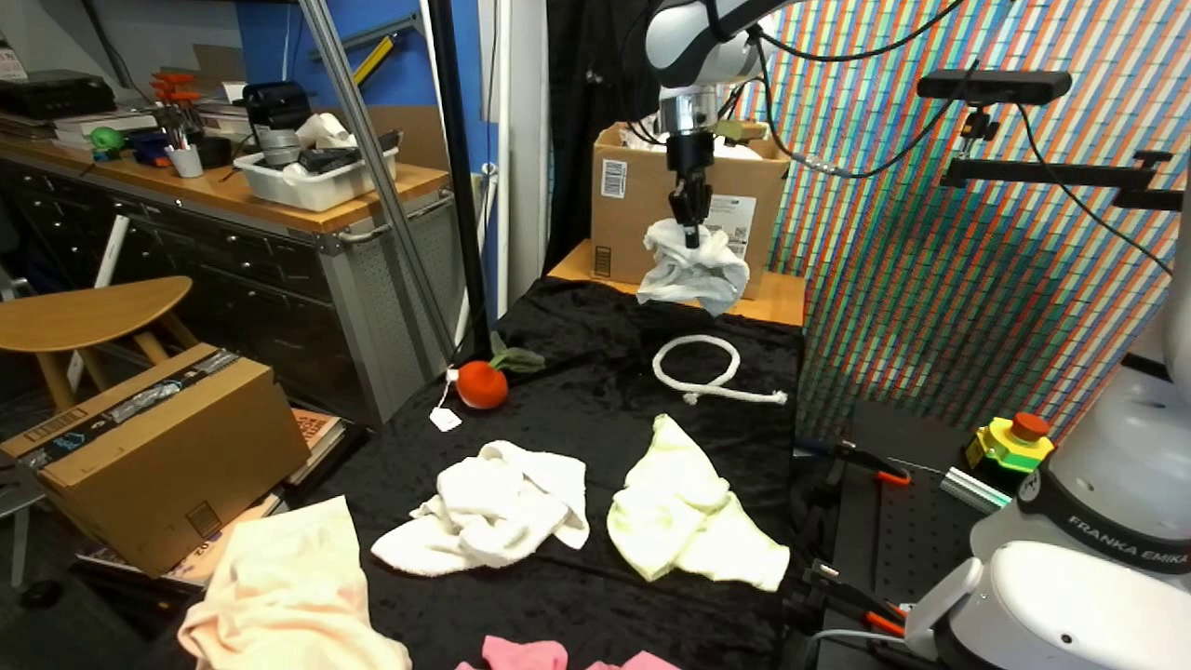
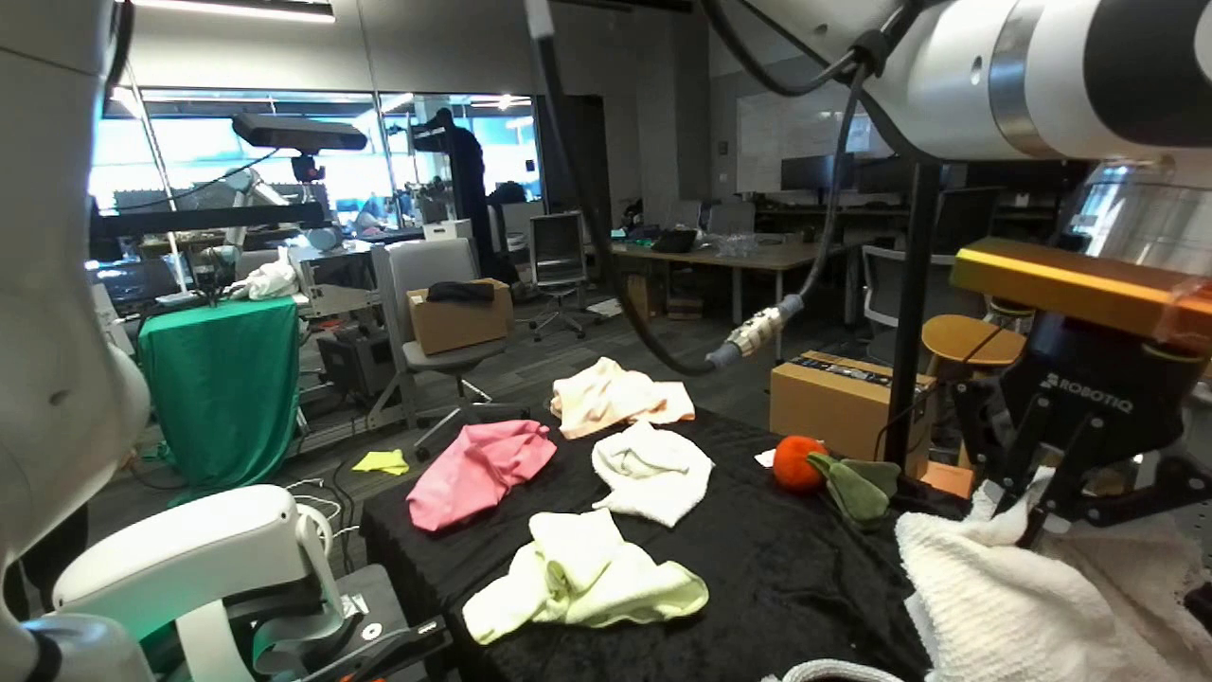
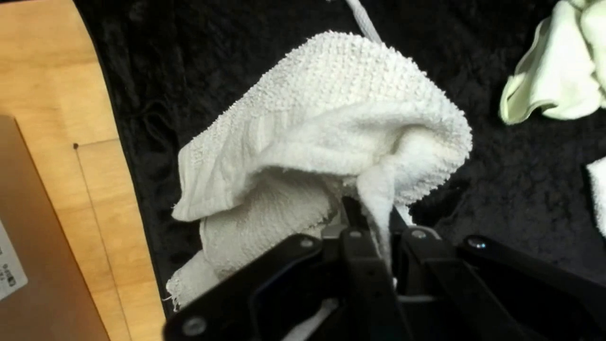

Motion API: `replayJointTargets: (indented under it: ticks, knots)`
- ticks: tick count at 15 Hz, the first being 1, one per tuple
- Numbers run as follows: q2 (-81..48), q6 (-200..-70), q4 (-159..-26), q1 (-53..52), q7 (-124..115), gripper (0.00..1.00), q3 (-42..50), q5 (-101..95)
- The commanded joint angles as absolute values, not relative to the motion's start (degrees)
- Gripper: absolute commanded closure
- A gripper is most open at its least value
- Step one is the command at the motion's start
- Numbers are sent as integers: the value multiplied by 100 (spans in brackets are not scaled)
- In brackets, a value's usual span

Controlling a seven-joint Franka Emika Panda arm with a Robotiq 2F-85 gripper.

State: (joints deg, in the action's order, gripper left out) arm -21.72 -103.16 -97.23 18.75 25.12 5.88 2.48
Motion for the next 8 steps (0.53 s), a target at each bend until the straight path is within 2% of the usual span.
replayJointTargets:
  ticks: [1,5,6,7,8]
  knots:
    - [-1427,-10395,-10680,1726,2701,92,650,71]
    - [-1220,-10535,-11174,1558,2579,91,645,34]
    - [-1190,-10585,-11250,1517,2568,82,644,26]
    - [-1206,-10609,-11284,1478,2533,61,642,34]
    - [-1226,-10660,-11303,1445,2490,56,639,70]
